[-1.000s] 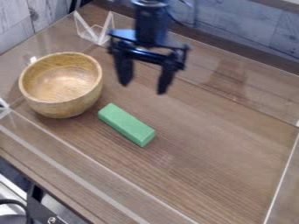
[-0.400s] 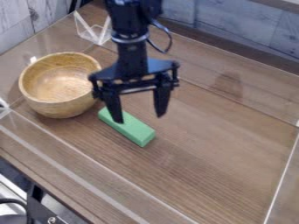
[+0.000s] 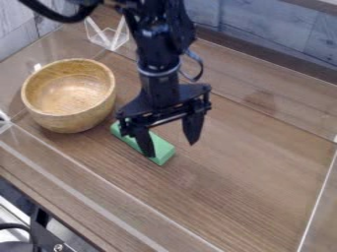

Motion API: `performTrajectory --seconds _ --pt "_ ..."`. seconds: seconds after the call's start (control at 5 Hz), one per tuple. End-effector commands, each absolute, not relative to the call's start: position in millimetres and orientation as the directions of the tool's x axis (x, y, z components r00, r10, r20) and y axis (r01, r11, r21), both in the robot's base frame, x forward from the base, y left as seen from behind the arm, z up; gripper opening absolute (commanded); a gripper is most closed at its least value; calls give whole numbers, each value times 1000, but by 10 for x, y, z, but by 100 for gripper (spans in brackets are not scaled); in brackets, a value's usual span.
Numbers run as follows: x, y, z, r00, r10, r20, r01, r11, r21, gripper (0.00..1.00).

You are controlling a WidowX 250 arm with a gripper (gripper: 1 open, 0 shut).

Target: Put green stick into wooden bowl

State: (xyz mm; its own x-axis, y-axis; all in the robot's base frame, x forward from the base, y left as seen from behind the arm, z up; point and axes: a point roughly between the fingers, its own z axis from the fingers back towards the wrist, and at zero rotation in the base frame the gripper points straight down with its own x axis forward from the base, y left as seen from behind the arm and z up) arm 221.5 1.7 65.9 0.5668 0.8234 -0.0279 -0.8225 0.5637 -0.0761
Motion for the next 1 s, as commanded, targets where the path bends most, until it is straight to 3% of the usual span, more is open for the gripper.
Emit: performTrajectory --seconds 0.0,0.8 --pt "2285 108 582 555 832 -4 -828 552 -100 100" --pt "2325 177 381 332 939 94 -930 343 -135 100"
